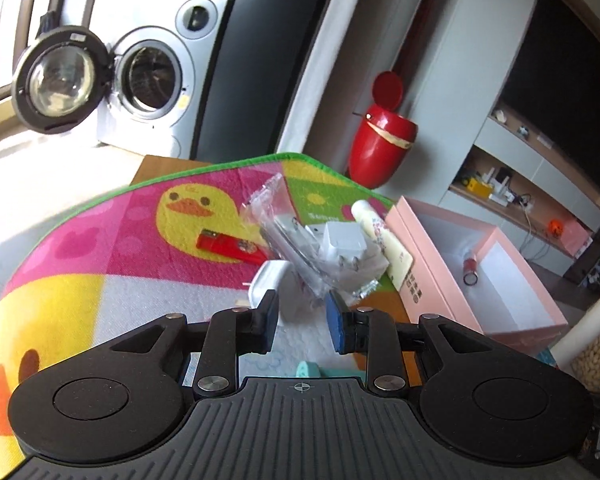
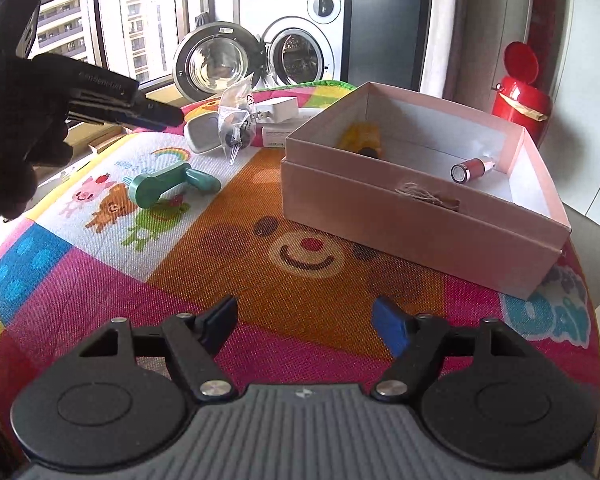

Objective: Organize rigid objects
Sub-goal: 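Move the left gripper to the white plug charger while the right gripper approaches the teal crank toy, then grasp the white plug charger with the left gripper while the right gripper grasps the teal crank toy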

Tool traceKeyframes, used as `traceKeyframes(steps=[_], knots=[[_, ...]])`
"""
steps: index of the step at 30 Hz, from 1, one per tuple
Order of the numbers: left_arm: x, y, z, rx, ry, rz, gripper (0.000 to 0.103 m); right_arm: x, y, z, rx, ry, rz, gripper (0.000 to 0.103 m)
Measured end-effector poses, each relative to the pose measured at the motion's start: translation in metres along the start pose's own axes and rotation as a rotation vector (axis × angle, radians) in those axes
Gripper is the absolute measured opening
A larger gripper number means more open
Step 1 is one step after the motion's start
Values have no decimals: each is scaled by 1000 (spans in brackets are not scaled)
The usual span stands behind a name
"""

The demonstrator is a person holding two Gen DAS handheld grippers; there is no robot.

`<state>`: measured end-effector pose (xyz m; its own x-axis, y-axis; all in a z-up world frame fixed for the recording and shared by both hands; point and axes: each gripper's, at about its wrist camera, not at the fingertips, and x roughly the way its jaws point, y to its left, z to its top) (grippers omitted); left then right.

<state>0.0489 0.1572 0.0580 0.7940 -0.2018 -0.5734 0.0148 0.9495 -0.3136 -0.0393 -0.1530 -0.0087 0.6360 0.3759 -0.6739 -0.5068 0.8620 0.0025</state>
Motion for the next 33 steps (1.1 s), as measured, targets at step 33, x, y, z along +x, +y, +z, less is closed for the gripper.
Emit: traceKeyframes(steps=[33], knots=[[-48, 30, -53, 32, 70, 56, 24, 12, 65, 55, -166, -98, 175, 80]])
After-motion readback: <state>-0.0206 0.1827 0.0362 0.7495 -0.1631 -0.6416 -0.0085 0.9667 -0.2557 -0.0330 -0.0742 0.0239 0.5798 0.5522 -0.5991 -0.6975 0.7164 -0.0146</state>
